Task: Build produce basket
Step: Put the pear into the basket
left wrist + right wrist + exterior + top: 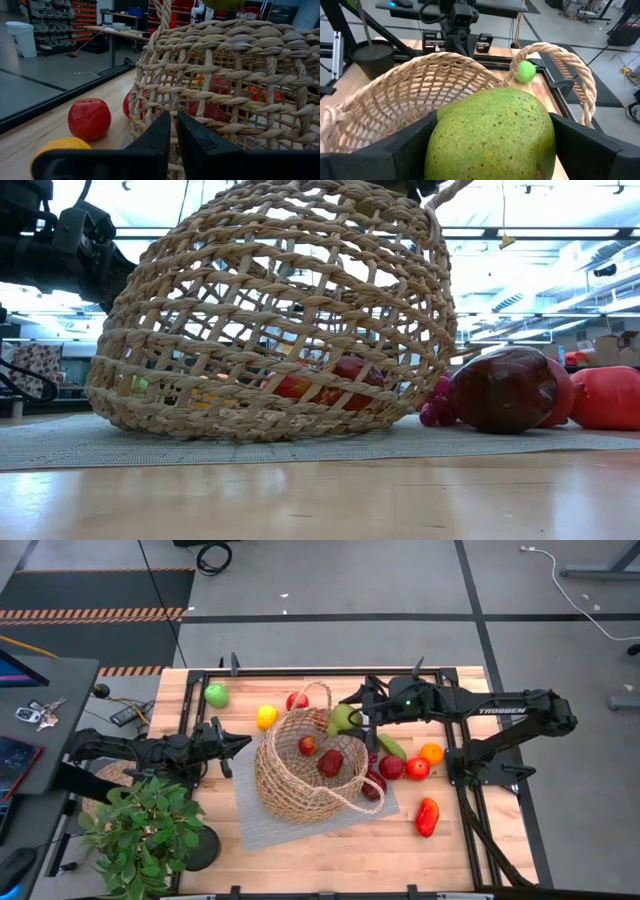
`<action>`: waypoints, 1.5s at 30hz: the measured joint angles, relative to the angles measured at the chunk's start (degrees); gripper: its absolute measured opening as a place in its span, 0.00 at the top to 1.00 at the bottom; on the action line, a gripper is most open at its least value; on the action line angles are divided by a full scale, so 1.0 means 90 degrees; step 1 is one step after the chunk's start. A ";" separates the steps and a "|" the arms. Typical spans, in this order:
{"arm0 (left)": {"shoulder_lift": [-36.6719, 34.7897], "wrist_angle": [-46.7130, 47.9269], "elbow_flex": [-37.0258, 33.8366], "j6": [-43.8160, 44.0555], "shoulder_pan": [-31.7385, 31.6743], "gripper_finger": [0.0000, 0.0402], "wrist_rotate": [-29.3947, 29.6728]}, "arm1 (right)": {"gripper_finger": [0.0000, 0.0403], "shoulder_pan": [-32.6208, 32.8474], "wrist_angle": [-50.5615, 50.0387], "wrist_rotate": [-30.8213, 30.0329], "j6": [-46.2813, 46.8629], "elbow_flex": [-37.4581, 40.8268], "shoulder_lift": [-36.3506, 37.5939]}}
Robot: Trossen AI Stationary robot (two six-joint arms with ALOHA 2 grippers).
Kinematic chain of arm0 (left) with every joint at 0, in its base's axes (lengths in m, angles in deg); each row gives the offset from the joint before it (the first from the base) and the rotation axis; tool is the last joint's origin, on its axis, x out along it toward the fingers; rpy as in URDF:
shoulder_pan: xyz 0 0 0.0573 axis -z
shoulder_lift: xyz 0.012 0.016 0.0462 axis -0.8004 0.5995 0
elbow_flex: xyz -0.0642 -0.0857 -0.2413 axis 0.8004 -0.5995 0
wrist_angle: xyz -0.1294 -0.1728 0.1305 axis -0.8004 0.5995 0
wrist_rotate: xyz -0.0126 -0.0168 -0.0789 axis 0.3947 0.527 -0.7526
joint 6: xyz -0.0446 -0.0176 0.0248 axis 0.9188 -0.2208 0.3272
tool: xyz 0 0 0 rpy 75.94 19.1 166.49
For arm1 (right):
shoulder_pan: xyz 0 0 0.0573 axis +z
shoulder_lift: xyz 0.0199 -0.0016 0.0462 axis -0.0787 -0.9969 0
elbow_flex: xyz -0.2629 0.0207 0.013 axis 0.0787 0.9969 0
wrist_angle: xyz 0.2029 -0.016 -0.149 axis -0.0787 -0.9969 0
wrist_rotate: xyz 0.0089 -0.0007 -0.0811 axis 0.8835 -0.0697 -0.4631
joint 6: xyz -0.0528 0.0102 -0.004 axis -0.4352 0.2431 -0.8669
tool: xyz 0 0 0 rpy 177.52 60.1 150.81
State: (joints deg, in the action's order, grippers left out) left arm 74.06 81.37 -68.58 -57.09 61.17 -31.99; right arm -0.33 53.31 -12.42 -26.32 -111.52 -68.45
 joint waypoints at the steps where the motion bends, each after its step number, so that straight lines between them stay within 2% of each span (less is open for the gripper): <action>1: 0.0000 0.0002 -0.0001 -0.0002 0.0000 0.91 0.0002 | 0.10 0.0000 -0.0008 0.0000 0.0004 -0.0005 -0.0005; 11: 0.0001 0.0005 -0.0001 0.0000 0.0001 0.91 -0.0001 | 0.10 0.0000 -0.0177 0.0328 0.0151 -0.0062 -0.0529; 24: 0.0003 0.0012 0.0001 -0.0002 -0.0001 0.92 -0.0001 | 0.10 0.0251 -0.0981 0.0334 -0.0289 -0.1307 -0.1544; 33: 0.0003 0.0012 0.0001 -0.0002 0.0001 0.90 0.0002 | 0.10 0.0253 -0.0891 0.0338 -0.0336 -0.1504 -0.1591; 45: 0.0003 0.0002 0.0001 0.0000 0.0001 0.91 0.0002 | 0.10 0.0093 -0.0803 0.0292 0.1382 -0.1504 -0.1552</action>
State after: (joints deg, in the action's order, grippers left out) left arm 74.09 81.40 -68.57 -57.09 61.18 -31.97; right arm 0.51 46.08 -9.79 -13.88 -125.05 -82.42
